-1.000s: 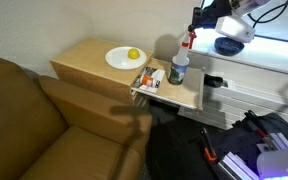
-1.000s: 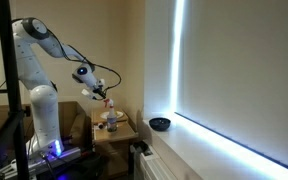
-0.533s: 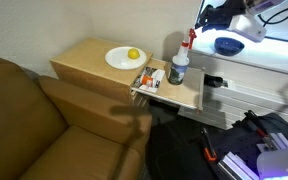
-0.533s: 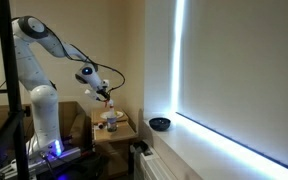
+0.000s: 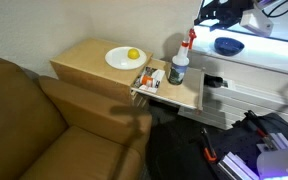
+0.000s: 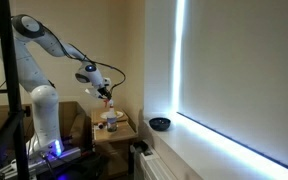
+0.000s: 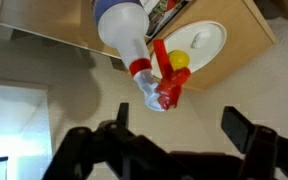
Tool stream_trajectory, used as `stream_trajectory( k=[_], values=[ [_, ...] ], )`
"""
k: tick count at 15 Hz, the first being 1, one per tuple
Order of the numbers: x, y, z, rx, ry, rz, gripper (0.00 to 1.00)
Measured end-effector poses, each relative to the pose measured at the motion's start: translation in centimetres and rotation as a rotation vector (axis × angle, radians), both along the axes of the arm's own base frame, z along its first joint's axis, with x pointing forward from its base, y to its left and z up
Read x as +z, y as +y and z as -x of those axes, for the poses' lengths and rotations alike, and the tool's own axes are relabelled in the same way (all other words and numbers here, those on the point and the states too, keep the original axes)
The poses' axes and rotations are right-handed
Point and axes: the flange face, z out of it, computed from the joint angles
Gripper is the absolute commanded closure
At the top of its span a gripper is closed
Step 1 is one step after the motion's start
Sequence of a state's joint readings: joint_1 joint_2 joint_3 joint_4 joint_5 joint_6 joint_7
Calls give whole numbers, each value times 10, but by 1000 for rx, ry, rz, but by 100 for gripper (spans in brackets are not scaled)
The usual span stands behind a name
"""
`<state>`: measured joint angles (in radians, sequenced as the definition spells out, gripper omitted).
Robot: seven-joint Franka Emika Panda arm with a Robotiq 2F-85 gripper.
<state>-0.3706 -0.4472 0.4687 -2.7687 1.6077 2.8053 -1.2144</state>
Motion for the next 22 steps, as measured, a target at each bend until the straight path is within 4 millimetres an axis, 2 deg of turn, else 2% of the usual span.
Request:
stream_trajectory(
  k=[3,6,9,13,17,18,19,21,22],
  values=[
    [16,14,1,26,-34,-2,0],
    [19,19,1,36,-42,0,0],
    [-2,25,-3,38,15,19,0],
    [-29,37,-22,11,83,66,0],
    [-23,35,-41,-93,59,142,0],
    [-22,35,-44,-101,56,144,5],
    [-22,35,-46,-105,56,145,26],
    [-25,37,-46,-96,62,134,31],
    [-26,37,-45,-91,65,131,37]
  ],
)
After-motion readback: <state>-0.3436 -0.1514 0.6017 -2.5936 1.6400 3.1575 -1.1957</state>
